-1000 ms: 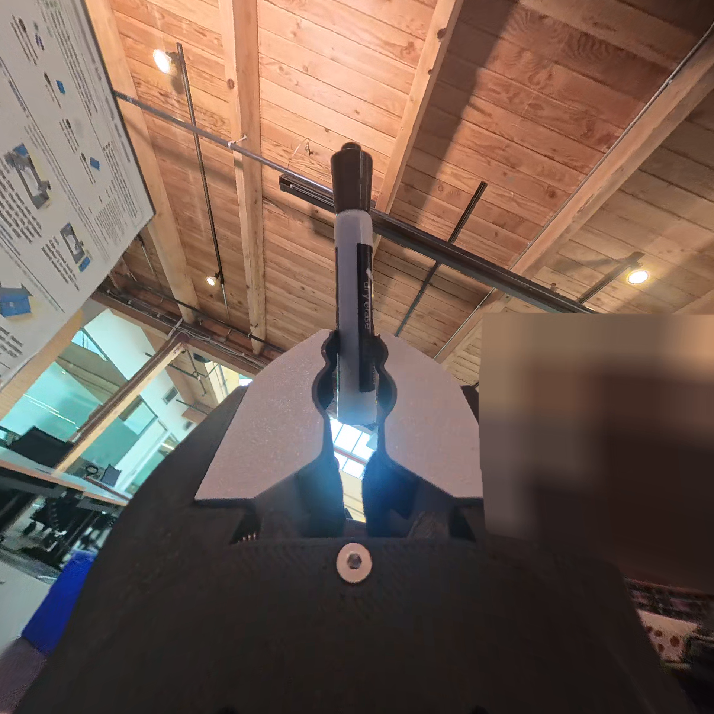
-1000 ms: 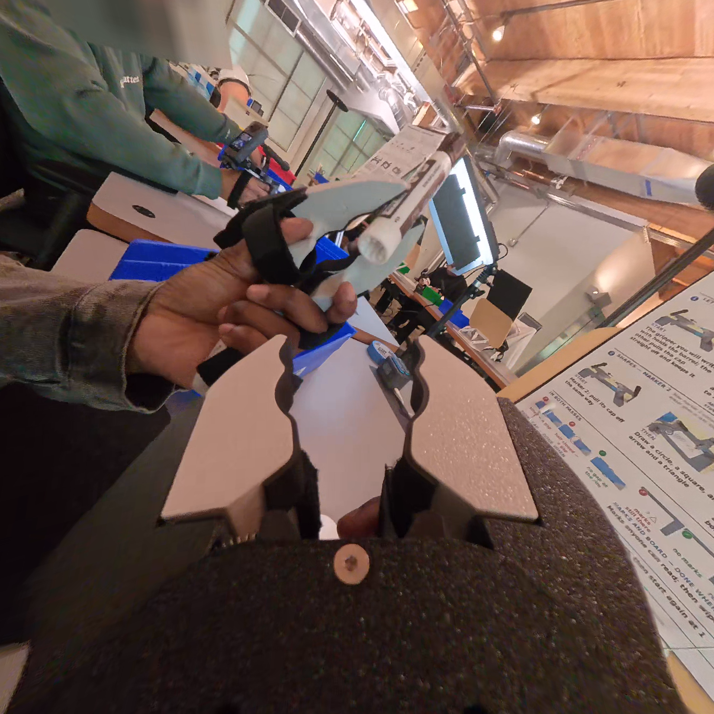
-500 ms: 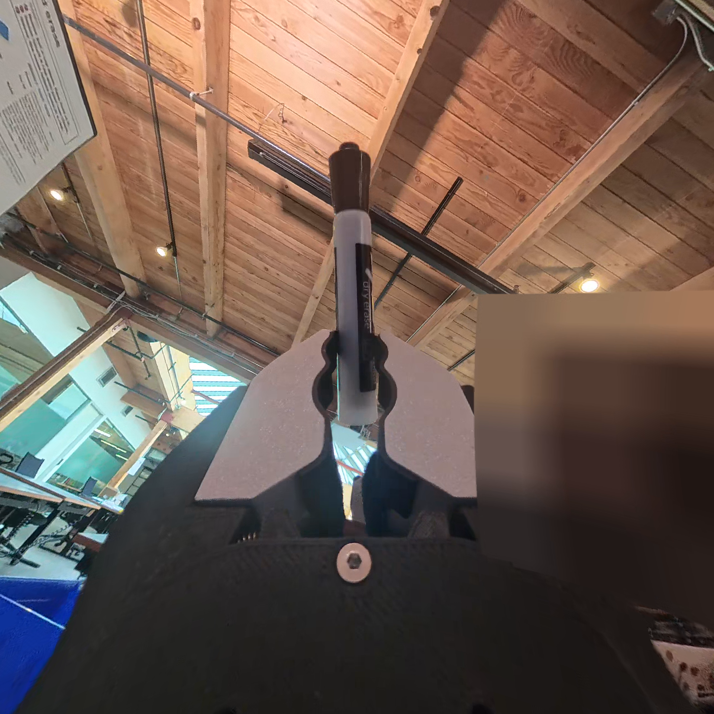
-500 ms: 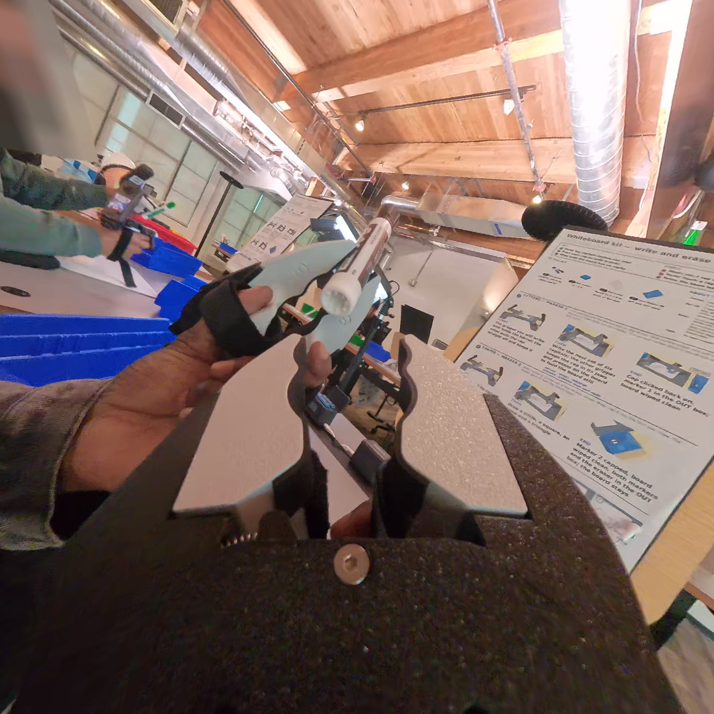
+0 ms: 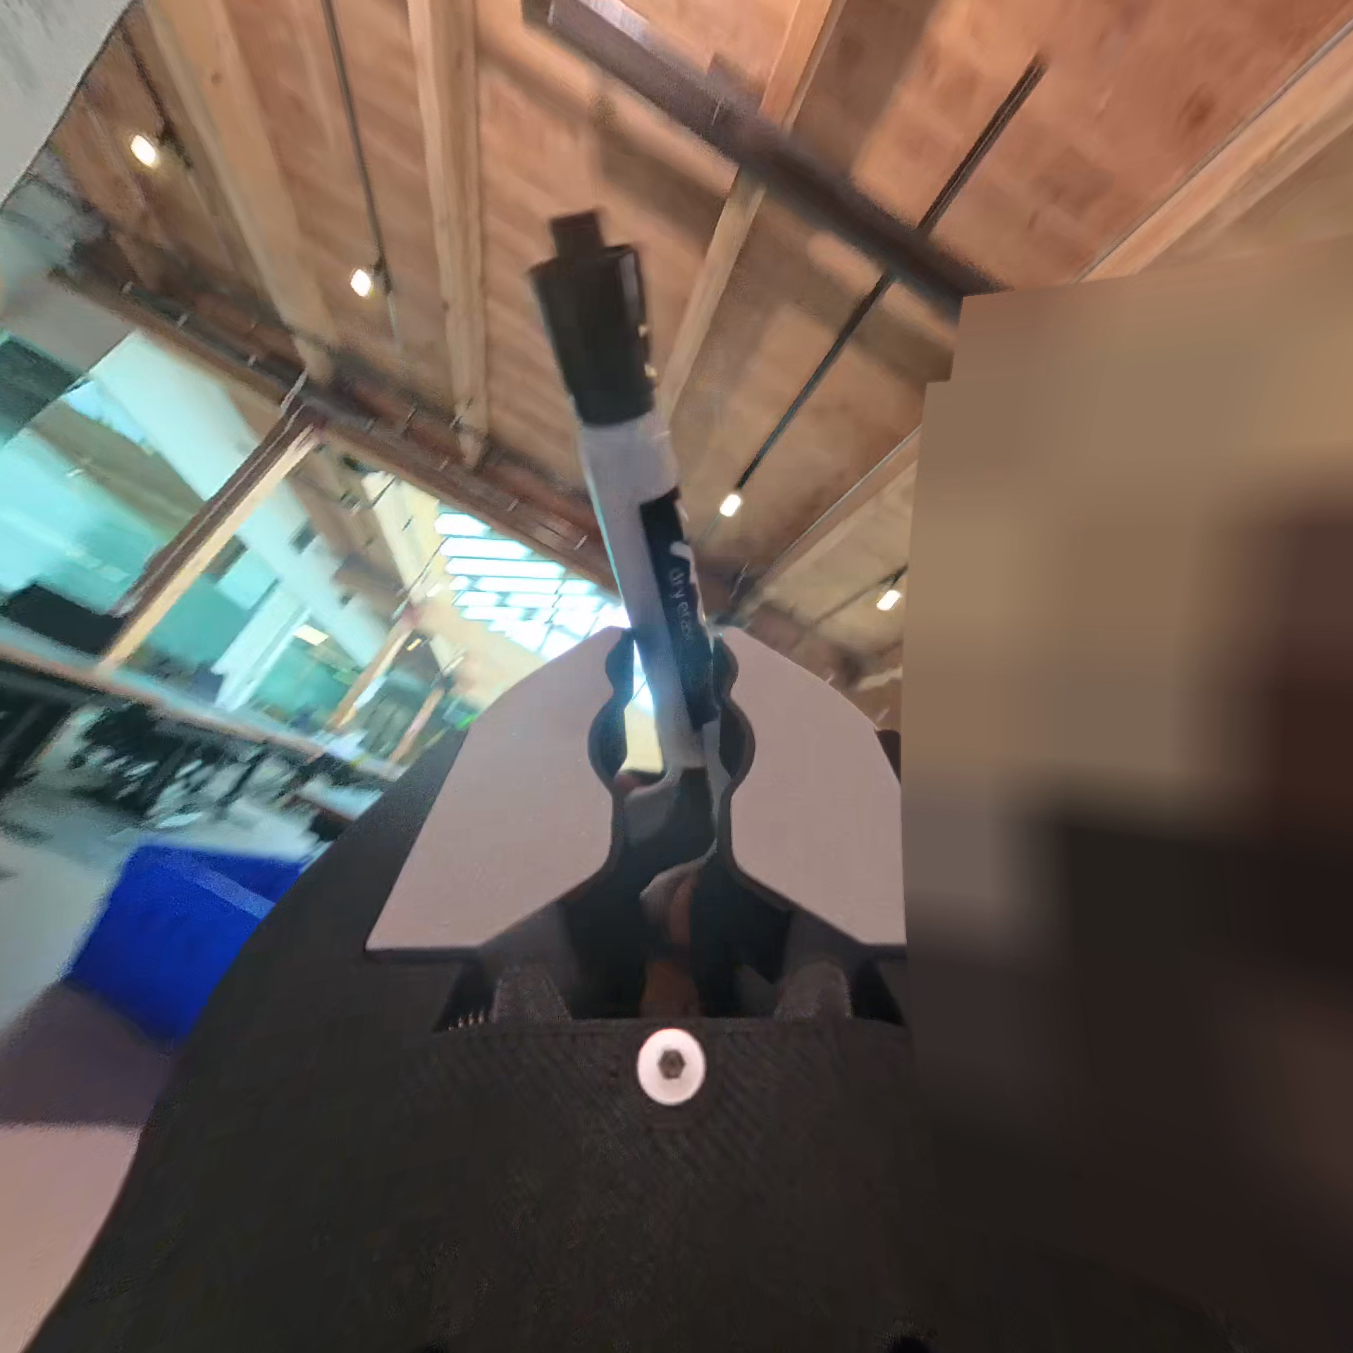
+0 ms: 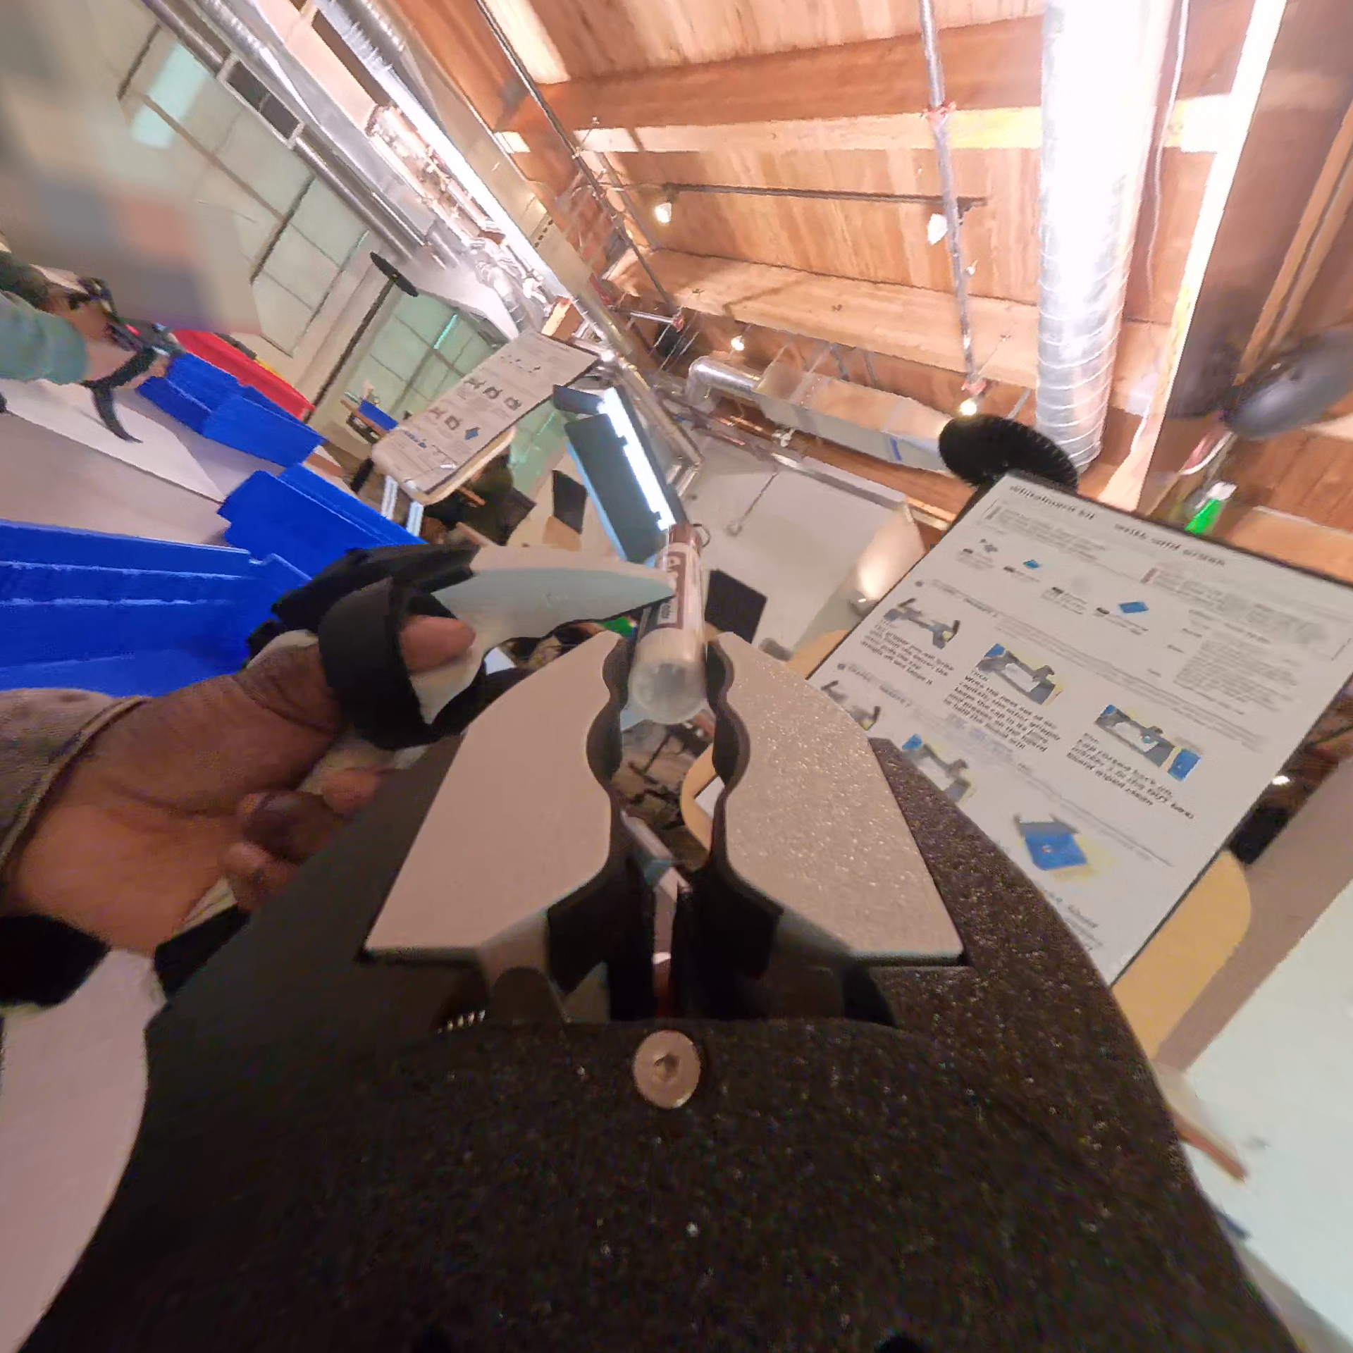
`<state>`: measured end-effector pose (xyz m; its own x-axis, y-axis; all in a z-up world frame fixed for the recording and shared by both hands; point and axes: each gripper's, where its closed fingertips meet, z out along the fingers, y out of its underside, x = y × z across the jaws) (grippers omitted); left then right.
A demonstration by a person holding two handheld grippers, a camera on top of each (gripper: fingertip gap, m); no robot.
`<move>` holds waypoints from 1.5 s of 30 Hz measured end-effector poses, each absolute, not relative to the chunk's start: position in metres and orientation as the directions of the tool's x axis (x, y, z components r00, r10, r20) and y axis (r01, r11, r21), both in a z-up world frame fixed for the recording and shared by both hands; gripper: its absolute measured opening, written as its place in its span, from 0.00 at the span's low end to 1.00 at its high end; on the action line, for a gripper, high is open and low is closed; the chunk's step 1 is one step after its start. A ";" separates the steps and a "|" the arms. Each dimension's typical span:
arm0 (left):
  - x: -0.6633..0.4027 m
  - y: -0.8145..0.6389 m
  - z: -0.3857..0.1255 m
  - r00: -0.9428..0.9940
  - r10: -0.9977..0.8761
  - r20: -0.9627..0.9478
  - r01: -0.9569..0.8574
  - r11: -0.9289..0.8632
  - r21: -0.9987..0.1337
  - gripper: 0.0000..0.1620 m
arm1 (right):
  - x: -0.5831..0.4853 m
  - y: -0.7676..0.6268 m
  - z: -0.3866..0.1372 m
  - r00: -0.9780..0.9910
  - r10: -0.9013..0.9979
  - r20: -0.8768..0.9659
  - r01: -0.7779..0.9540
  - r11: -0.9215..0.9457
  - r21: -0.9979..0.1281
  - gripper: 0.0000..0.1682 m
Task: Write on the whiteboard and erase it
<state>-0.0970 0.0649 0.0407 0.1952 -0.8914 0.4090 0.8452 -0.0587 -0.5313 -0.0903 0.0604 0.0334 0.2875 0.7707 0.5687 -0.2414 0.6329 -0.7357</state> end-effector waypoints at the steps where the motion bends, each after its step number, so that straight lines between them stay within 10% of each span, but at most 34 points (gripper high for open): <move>1: -0.098 0.068 0.032 0.298 -0.870 0.394 0.773 -0.022 -0.634 0.16 | -0.084 0.066 0.032 0.249 0.813 0.526 -0.252 0.579 -0.775 0.12; 5: -0.138 0.087 -0.015 0.847 -0.506 -0.162 -0.027 0.264 -0.964 0.33 | -0.066 0.092 0.005 0.030 0.933 0.360 -0.088 0.361 -0.928 0.12; 7: -0.161 0.091 -0.028 0.766 -0.236 -0.598 -0.542 0.264 -0.798 0.35 | -0.057 0.099 -0.006 -0.042 0.957 0.286 -0.009 0.286 -0.958 0.12; 10: -0.147 0.091 -0.046 0.481 -0.183 -0.858 -0.830 0.220 -0.512 0.37 | -0.050 0.096 -0.013 -0.128 0.968 0.217 0.046 0.224 -0.973 0.12; 14: -0.121 0.094 -0.058 0.352 -0.197 -0.915 -0.879 0.266 -0.396 0.31 | -0.047 0.088 -0.017 -0.165 0.964 0.210 0.071 0.224 -0.972 0.12; 26: -0.089 0.097 -0.069 0.545 -0.378 -0.748 -0.721 0.244 -0.648 0.11 | -0.040 0.080 -0.001 -0.180 0.961 0.212 -0.158 0.185 -0.970 0.13; 29: -0.077 0.093 -0.062 0.598 -0.447 -0.665 -0.629 0.252 -0.735 0.11 | -0.048 0.073 -0.003 -0.221 0.962 0.161 -0.229 0.109 -0.967 0.35; 33: -0.063 0.090 -0.068 0.559 -0.484 -0.673 -0.641 0.263 -0.721 0.11 | -0.056 0.069 -0.005 -0.175 0.950 0.257 -0.280 0.202 -0.939 0.12; 45: -0.067 0.090 -0.079 0.516 -0.446 -0.731 -0.720 0.237 -0.653 0.13 | -0.054 0.067 -0.010 -0.200 0.960 0.196 -0.281 0.135 -0.950 0.11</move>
